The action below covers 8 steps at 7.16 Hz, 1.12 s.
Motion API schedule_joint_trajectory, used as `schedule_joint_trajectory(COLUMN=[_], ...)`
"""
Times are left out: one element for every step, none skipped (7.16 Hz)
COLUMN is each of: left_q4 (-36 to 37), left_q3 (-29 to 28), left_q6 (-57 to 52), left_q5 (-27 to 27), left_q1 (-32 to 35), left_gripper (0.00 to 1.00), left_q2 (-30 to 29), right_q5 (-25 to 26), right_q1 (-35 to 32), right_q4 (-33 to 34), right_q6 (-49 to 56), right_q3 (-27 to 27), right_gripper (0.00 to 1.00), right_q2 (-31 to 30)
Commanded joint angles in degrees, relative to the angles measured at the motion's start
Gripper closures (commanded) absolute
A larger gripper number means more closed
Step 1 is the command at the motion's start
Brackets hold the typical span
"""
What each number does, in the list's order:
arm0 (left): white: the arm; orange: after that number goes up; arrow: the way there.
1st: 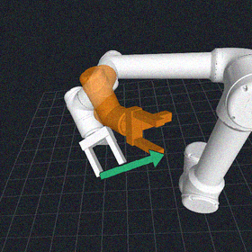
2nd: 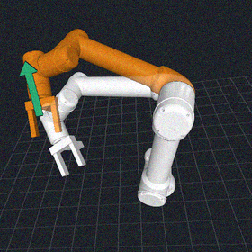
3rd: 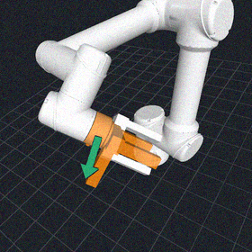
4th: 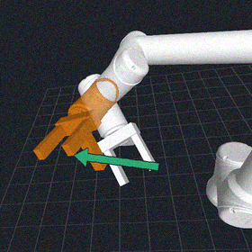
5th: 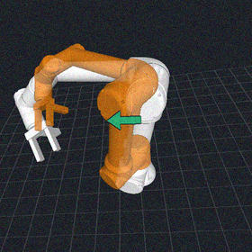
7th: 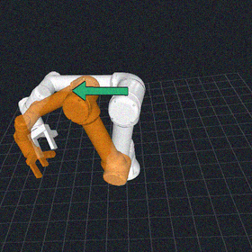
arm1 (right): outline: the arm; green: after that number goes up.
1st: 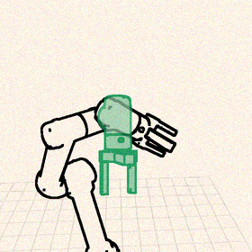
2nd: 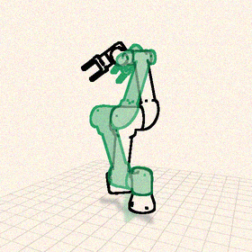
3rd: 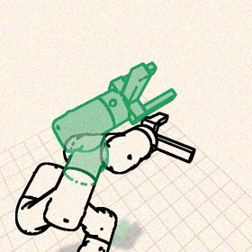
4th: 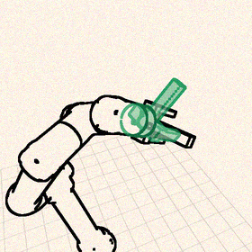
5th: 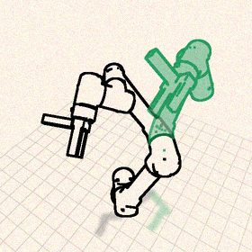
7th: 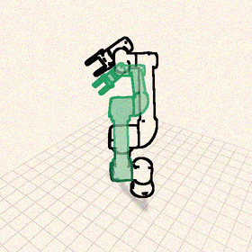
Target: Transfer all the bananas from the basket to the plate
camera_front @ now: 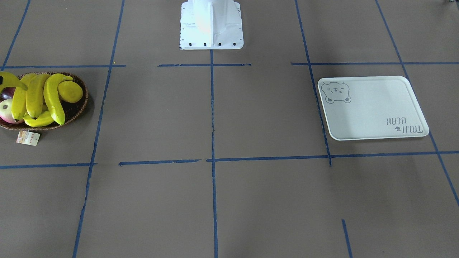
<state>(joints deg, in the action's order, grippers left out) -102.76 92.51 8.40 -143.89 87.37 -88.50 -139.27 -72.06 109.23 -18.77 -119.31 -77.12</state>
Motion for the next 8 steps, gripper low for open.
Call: schedule_joint_trajectory(left_q4=[-17.05,-22.95,-26.67,-28.88,-32.99,-36.95,-39.95,-41.72], left_q3=[-0.39,-0.57,-0.57,0.38,0.48,0.39,0.57,0.74], left_q6=[26.88,39.46,50.38,61.89,72.44,81.6,87.0,94.01], left_q5=[-1.57,-1.22,1.48,5.6,8.25,13.41,18.68,20.48], left_q1=[-10.16,-15.77,-20.27,-24.66,-29.06,-34.32,-38.55,-40.94], left_gripper=[0.0,0.0,0.0,0.0,0.0,0.0,0.01,0.01], left_q2=[-4.98,-9.2,-13.68,-17.64,-21.68,-25.46,-27.85,-31.18], right_q5=[0.92,3.62,6.0,8.11,8.66,8.66,8.75,9.27], right_q1=[9.79,13.92,17.88,21.05,22.73,24.05,26.42,28.36], right_q4=[-4.95,-10.91,-16.71,-21.47,-24.74,-29.12,-32.38,-34.24], right_q6=[-19.81,-28.95,-36.52,-42.08,-43.88,-44.33,-46.07,-47.22], right_q3=[0.4,0.57,0.66,0.66,1.53,3.63,5.74,7.5], right_gripper=[0.99,0.99,0.99,0.99,1.0,1.0,1.0,1.0], right_q2=[8.19,9.43,9.71,9.71,9.97,11.11,12.86,15.31])
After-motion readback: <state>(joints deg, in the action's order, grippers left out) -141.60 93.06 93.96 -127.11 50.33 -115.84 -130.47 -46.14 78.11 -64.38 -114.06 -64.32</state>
